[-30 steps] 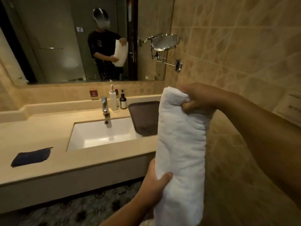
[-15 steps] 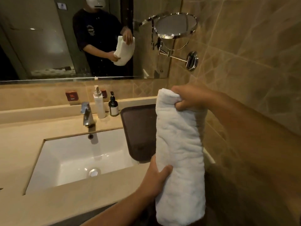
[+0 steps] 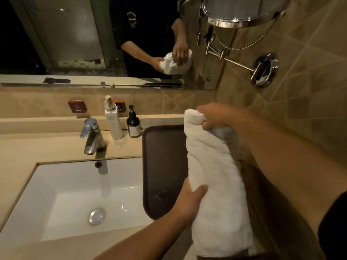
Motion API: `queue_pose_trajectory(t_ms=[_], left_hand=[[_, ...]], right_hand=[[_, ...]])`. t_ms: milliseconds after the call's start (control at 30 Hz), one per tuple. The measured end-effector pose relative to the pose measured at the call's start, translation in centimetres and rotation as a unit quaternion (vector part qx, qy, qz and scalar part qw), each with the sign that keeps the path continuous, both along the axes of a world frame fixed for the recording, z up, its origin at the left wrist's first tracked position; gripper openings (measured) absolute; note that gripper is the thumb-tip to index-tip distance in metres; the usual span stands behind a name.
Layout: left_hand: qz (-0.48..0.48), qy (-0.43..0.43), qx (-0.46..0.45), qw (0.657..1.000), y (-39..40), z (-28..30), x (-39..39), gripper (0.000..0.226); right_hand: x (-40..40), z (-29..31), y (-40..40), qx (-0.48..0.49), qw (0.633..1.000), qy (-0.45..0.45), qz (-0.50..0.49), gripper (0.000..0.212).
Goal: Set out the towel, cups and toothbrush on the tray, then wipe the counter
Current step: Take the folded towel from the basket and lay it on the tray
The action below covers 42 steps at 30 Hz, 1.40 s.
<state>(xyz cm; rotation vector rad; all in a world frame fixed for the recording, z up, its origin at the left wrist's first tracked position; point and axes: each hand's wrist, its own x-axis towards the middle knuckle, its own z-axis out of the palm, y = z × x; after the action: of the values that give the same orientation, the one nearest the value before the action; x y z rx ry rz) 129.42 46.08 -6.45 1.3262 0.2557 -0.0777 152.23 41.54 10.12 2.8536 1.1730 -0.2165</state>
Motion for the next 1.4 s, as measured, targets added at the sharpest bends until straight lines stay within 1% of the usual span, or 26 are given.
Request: queue_pose_trajectory(t_ms=[100,200,233,333,400,467,533,600,667,767,833,900,967,1033,1067,1133,1167,1200,1233,1267,1300,1333,1367,1400], left_hand=[[0.017,0.037,-0.026,0.999,-0.5,-1.5,3.1,0.043],[0.011,0.064,-0.024,0.998,0.0,-2.5,5.1,0.043],[0.008,0.07,-0.018,0.997,0.1,-3.1,6.0,0.043],[0.013,0.107,-0.009,0.994,0.6,-4.6,7.9,0.047],[0.015,0.14,-0.006,0.99,0.5,-6.0,8.3,0.052],[0.015,0.172,-0.003,0.985,0.0,-7.0,8.3,0.058],[0.022,0.193,-0.001,0.981,-0.4,-7.9,8.3,0.064],[0.026,0.196,0.005,0.98,-0.4,-8.4,8.5,0.064],[0.024,0.196,0.013,0.98,-0.2,-8.8,8.6,0.059],[0.026,0.171,0.046,0.984,0.1,-9.4,8.3,0.054],[0.036,0.163,0.059,0.984,0.1,-9.5,7.9,0.058],[0.046,0.157,0.062,0.985,0.0,-9.4,7.7,0.061],[0.056,0.161,0.073,0.983,-0.2,-9.3,7.5,0.063],[0.063,0.16,0.083,0.982,-0.6,-9.3,7.2,0.06],[0.065,0.159,0.084,0.982,-0.9,-9.2,7.0,0.059],[0.072,0.158,0.078,0.982,-1.3,-8.8,6.6,0.059],[0.078,0.16,0.082,0.981,-1.4,-8.7,6.5,0.062],[0.081,0.177,0.099,0.976,-1.5,-8.4,6.5,0.067],[0.083,0.204,0.138,0.966,-1.5,-8.2,6.6,0.071],[0.08,0.223,0.207,0.949,-1.4,-8.2,6.6,0.073],[0.072,0.208,0.301,0.928,-1.2,-8.0,6.6,0.072],[0.058,0.153,0.411,0.897,-1.2,-7.6,6.6,0.071],[0.024,0.077,0.515,0.853,-1.2,-7.4,6.7,0.069],[-0.029,0.017,0.584,0.811,-1.3,-7.3,6.9,0.068]], right_hand=[[4.4,-3.4,1.0,-0.022,0.999,0.02,0.012,0.034],[7.3,-6.3,2.2,-0.041,0.999,0.035,-0.002,0.055],[8.5,-7.1,2.6,-0.039,0.998,0.044,-0.003,0.057],[11.3,-10.2,3.5,-0.058,0.995,0.086,0.007,0.055],[12.3,-12.7,3.6,-0.069,0.991,0.114,0.001,0.058],[12.7,-15.5,3.1,-0.074,0.986,0.148,-0.022,0.06],[13.1,-18.0,2.7,-0.07,0.979,0.183,-0.051,0.055],[13.8,-19.1,2.8,-0.06,0.977,0.196,-0.063,0.054],[14.4,-19.7,3.0,-0.051,0.977,0.196,-0.068,0.06],[14.6,-21.1,3.2,-0.048,0.981,0.174,-0.074,0.064],[14.4,-21.5,3.2,-0.056,0.985,0.141,-0.087,0.059],[14.2,-21.5,3.1,-0.079,0.993,0.063,-0.062,0.051],[13.7,-21.8,2.5,-0.078,0.996,-0.039,-0.024,0.054],[12.3,-22.5,1.3,-0.032,0.992,-0.119,-0.018,0.054],[11.3,-23.0,0.8,-0.002,0.99,-0.142,-0.027,0.052],[9.1,-23.8,0.0,0.046,0.985,-0.15,-0.07,0.054],[8.1,-24.1,-0.3,0.052,0.984,-0.143,-0.096,0.058],[7.1,-24.4,-0.6,0.045,0.984,-0.13,-0.117,0.064],[6.4,-24.8,-0.9,0.03,0.985,-0.113,-0.13,0.069],[5.9,-25.2,-1.1,0.015,0.986,-0.098,-0.134,0.075],[5.7,-25.6,-1.3,0.007,0.987,-0.088,-0.132,0.08],[5.7,-25.9,-1.5,0.006,0.988,-0.08,-0.129,0.085],[5.9,-26.2,-1.6,0.012,0.989,-0.071,-0.126,0.088],[6.2,-26.5,-1.7,0.022,0.99,-0.059,-0.126,0.09]])
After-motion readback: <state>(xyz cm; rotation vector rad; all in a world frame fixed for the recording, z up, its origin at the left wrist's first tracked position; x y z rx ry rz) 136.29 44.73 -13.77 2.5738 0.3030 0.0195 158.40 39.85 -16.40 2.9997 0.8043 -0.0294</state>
